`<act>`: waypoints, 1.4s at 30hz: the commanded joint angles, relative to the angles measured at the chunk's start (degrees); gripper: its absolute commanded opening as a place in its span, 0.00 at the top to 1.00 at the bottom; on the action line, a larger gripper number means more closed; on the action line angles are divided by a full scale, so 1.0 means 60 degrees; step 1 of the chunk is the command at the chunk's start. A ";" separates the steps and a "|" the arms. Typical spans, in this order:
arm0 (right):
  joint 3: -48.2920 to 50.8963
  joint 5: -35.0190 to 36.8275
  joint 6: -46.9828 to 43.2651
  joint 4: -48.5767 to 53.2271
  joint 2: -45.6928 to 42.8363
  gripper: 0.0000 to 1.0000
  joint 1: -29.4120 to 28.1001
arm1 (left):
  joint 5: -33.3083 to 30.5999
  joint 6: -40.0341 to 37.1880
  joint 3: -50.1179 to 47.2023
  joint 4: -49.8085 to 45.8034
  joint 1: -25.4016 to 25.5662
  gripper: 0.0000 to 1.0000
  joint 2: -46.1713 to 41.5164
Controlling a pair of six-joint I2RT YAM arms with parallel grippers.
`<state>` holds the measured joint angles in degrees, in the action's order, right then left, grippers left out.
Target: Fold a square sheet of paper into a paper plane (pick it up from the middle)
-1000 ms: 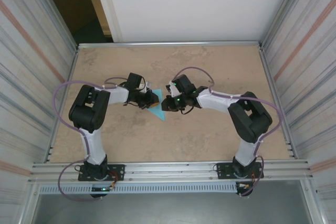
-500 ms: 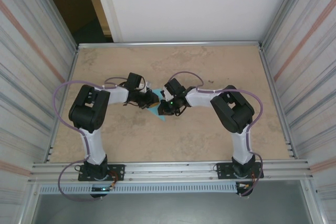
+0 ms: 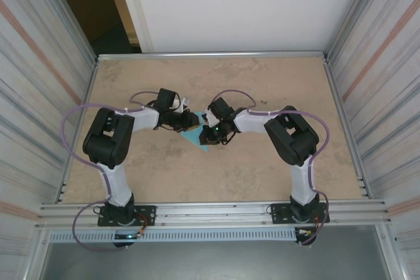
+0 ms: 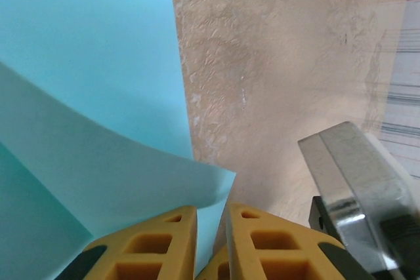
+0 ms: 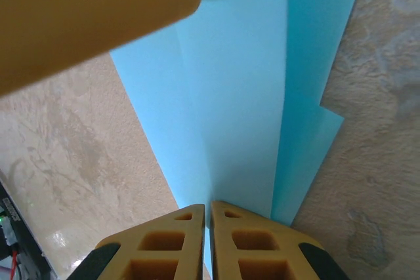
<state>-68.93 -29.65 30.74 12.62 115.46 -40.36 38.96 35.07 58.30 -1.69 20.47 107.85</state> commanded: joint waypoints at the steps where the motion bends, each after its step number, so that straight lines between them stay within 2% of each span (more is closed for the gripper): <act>1: 0.0413 0.0465 -0.0373 0.1492 0.0333 0.89 0.0088 | 0.0164 -0.0531 -0.0108 0.0021 -0.0042 0.81 0.0030; 5: 0.0368 0.0455 -0.0473 0.1750 0.0424 0.89 0.0047 | 0.0018 -0.0718 0.0212 -0.0256 -0.0042 0.81 0.0547; 11: 0.0396 0.0541 -0.0767 0.2316 0.0531 0.89 0.0080 | -0.0778 -0.1128 0.0926 -0.0932 -0.0195 0.81 0.1175; 26: 0.0704 0.0695 -0.1169 0.2767 0.0228 0.89 0.0384 | -0.1551 -0.1670 0.3401 -0.2499 -0.1409 0.81 0.2240; 30: 0.0619 0.0675 -0.1192 0.2818 0.0253 0.88 0.0386 | -0.1850 -0.1645 0.4050 -0.3042 -0.1656 0.81 0.1465; 34: 0.0571 0.0627 -0.1202 0.2824 0.0248 0.88 0.0384 | -0.1621 -0.1112 0.3435 -0.2791 -0.1550 0.80 -0.0072; 37: 0.0512 0.0522 -0.1166 0.2755 0.0292 0.88 0.0387 | -0.1363 -0.0443 0.2186 -0.1923 -0.1095 0.80 -0.0953; 42: 0.0527 0.0414 -0.1091 0.2525 0.0170 0.88 0.0395 | -0.0905 0.0409 0.0728 -0.0824 -0.0208 0.82 -0.0991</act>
<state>-68.25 -31.62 24.88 19.35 114.21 -38.22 31.18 33.30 66.89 -9.61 17.30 99.70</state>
